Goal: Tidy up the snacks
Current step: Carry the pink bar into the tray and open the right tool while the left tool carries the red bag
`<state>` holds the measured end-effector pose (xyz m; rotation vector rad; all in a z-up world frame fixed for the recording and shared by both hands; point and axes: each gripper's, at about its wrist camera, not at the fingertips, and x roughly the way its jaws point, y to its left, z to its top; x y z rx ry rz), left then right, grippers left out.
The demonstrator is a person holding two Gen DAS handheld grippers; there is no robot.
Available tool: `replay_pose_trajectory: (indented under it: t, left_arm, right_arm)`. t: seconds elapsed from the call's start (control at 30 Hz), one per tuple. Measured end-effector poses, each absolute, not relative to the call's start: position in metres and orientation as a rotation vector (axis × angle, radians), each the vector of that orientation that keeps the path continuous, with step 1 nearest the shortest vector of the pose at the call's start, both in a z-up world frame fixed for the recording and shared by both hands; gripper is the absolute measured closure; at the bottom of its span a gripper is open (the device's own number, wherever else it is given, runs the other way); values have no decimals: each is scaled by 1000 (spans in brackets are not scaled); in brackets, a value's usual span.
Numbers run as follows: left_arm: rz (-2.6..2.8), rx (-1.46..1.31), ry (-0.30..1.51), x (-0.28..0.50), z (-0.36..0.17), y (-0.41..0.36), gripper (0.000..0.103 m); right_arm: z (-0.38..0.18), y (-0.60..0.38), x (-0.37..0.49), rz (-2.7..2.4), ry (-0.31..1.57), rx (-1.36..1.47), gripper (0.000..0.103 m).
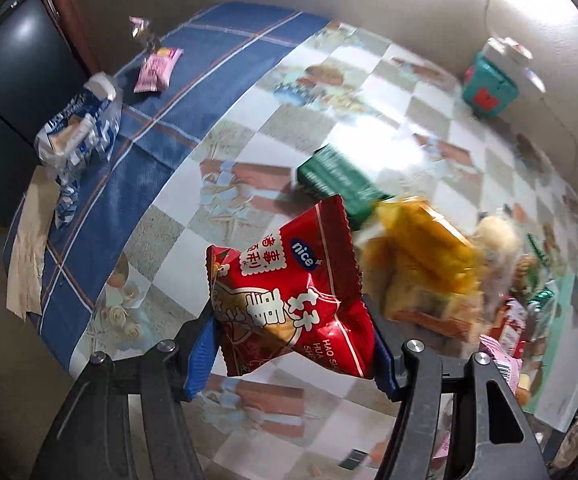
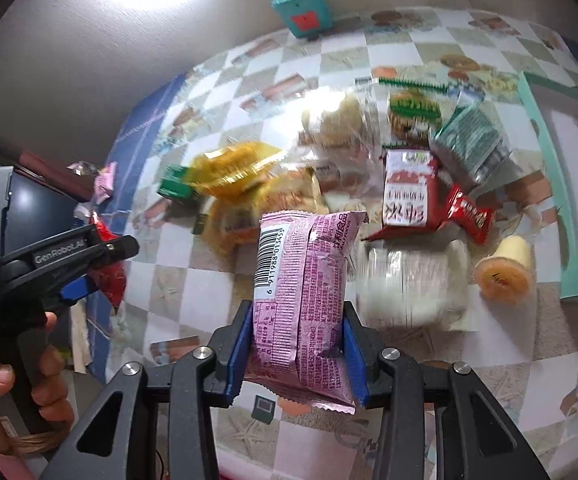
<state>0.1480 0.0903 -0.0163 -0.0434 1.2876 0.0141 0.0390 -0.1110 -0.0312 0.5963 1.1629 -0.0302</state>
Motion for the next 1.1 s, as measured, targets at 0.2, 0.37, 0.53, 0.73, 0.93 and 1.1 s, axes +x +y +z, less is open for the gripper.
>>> replay_pose_trajectory:
  t: [0.2,0.37,0.53,0.73,0.93,1.1]
  left_arm:
    - [-8,-22,1241,135,0,66,37]
    - [-41,10,1217,127,8,36,37]
    - [-86,48,1216,119,11,0,37]
    - [-181,125,1221,108,15,-63,37]
    - [-300,190,1248,97,11,-125,37]
    - [-412,238,1266,85,7,-180,37]
  right_arm:
    - [-10,-131,29,-23,1091,632,59]
    - [2,-161,22,-72,1034,661,59]
    - [7,-203,10,-172,1003,691,59]
    - [6,-259,-7,-327,985,700,59]
    - [-7,-316,-25,-482,992,737,59]
    - [-13,-350,-39,-554,980,770,59]
